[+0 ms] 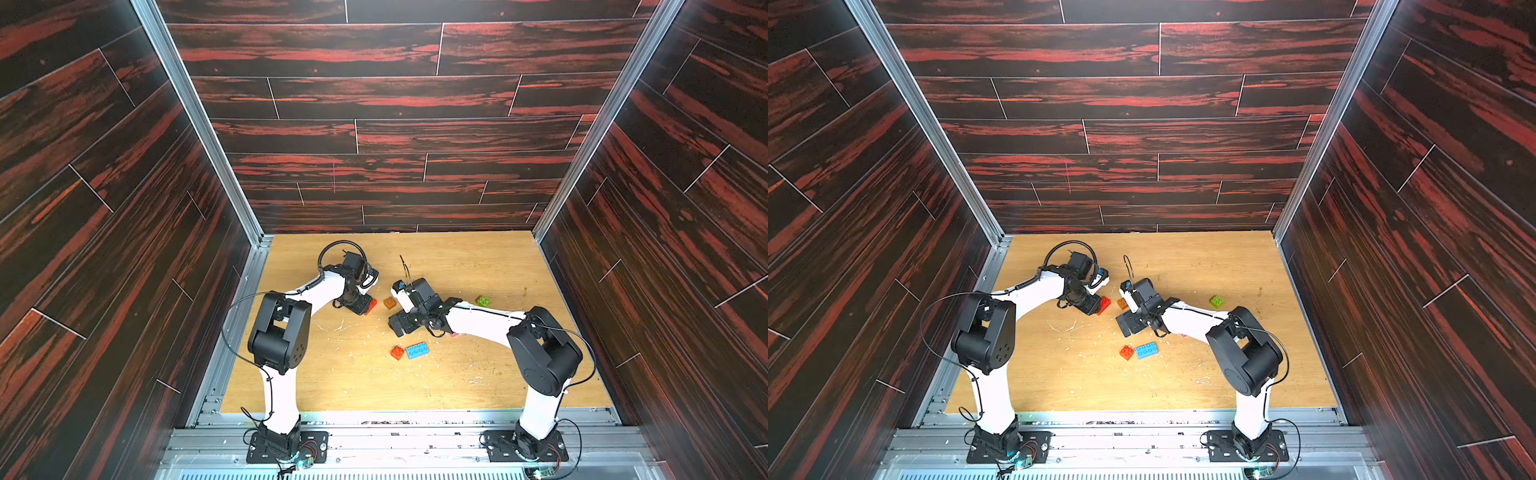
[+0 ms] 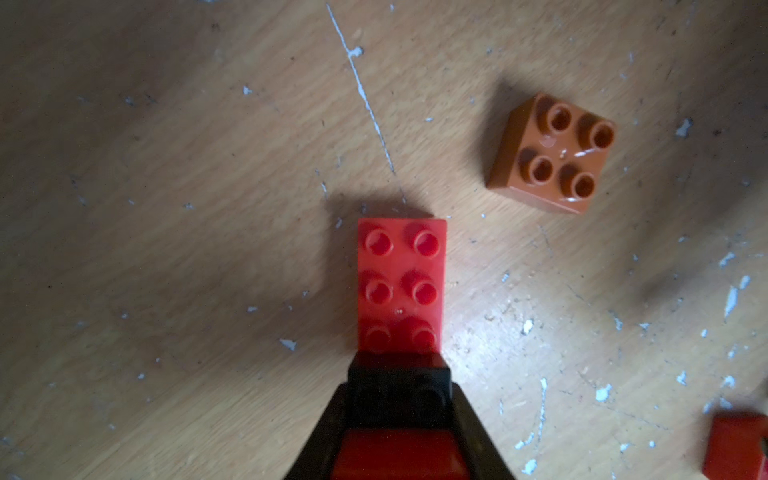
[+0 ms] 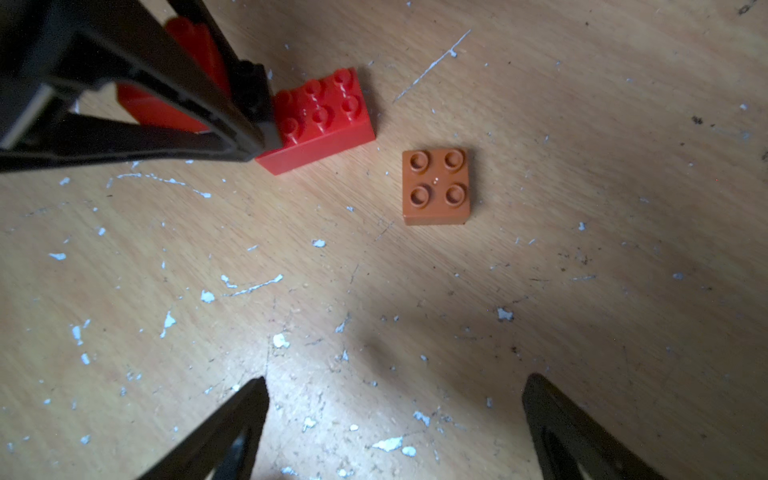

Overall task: Assemble the letter v with lego
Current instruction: Assemble the lego brick with the lego brick.

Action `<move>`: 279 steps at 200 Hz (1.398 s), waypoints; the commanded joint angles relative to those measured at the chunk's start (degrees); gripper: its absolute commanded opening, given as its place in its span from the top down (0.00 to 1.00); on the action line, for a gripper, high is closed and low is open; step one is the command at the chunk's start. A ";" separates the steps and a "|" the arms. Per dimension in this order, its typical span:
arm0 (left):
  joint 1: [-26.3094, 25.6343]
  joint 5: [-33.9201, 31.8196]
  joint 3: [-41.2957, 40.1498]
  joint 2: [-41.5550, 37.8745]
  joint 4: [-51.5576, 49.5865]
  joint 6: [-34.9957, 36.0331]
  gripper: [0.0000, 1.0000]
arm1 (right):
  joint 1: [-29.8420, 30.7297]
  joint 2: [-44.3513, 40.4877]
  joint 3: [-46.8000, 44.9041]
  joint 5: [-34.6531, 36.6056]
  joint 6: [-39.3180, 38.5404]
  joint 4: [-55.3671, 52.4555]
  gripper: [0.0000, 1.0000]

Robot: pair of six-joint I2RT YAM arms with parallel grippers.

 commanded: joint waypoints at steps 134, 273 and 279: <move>-8.92 -5.43 -14.15 -1.44 7.26 -22.50 0.71 | -3.00 -3.51 -1.74 -1.39 5.95 -4.87 0.02; -11.87 -0.52 -15.89 1.94 5.22 -16.87 0.71 | -5.45 -6.15 -4.36 -3.63 7.93 -5.17 0.02; -12.20 0.38 -15.54 2.44 4.94 -16.10 0.71 | -6.02 -6.15 -4.32 -3.83 8.33 -5.62 0.02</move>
